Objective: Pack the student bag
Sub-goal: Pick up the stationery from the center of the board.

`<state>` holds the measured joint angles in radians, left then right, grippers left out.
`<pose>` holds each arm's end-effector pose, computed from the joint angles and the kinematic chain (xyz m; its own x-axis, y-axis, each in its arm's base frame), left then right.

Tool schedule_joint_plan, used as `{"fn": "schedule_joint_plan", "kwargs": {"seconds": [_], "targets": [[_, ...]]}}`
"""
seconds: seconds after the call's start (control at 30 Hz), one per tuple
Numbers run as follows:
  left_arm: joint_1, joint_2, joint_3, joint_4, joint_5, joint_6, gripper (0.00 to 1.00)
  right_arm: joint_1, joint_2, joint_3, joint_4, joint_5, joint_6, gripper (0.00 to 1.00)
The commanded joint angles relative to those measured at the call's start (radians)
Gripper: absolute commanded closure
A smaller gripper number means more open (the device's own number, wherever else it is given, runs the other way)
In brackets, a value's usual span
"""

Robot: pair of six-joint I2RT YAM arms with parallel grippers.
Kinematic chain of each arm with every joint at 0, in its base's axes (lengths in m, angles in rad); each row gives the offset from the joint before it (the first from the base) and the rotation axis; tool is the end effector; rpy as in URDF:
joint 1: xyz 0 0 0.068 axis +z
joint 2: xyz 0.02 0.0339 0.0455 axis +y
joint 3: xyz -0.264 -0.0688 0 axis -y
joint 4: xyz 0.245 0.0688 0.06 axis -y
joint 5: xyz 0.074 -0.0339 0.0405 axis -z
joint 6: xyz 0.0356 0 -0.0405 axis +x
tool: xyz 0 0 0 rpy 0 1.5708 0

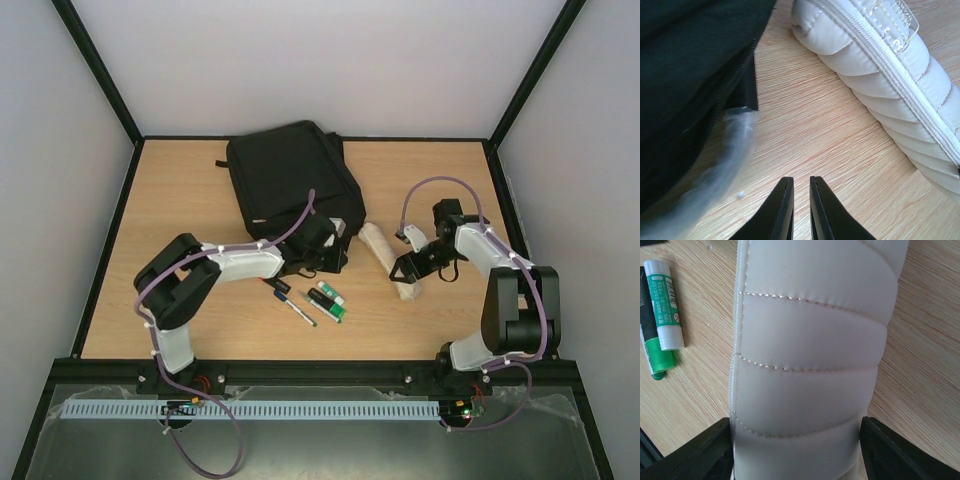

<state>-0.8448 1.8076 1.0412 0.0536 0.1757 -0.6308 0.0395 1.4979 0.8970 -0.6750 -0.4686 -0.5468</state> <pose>0.2493 -0.2902 0.1721 -0.8367 0.0677 -0.5435 0.4095 0.7364 -0.5385 0.2667 0.0266 0.1866 -0.7302 -0.4931 -0.4730 -0.6393 0.7374 0.2180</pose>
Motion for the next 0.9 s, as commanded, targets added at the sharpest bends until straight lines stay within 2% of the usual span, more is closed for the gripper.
{"fn": "schedule_joint_plan", "kwargs": {"seconds": [0.0,0.4,0.63,0.77,0.87], "targets": [[-0.022,0.080,0.075,0.057,0.054,0.009,0.88,-0.003,-0.034,0.013,-0.018,0.046,0.033,0.32],[-0.070,0.261,0.276,0.139,0.082,-0.041,0.90,-0.003,0.011,0.010,-0.030,0.030,0.029,0.31],[-0.075,0.329,0.382,0.131,0.086,-0.058,0.91,-0.003,0.051,0.037,-0.067,-0.022,-0.003,0.26],[-0.081,0.351,0.416,0.138,0.106,-0.076,0.91,-0.003,0.058,0.055,-0.022,0.019,0.071,0.26],[-0.090,0.352,0.425,0.141,0.111,-0.080,0.91,-0.003,0.066,0.062,0.045,0.141,0.193,0.26]]}}
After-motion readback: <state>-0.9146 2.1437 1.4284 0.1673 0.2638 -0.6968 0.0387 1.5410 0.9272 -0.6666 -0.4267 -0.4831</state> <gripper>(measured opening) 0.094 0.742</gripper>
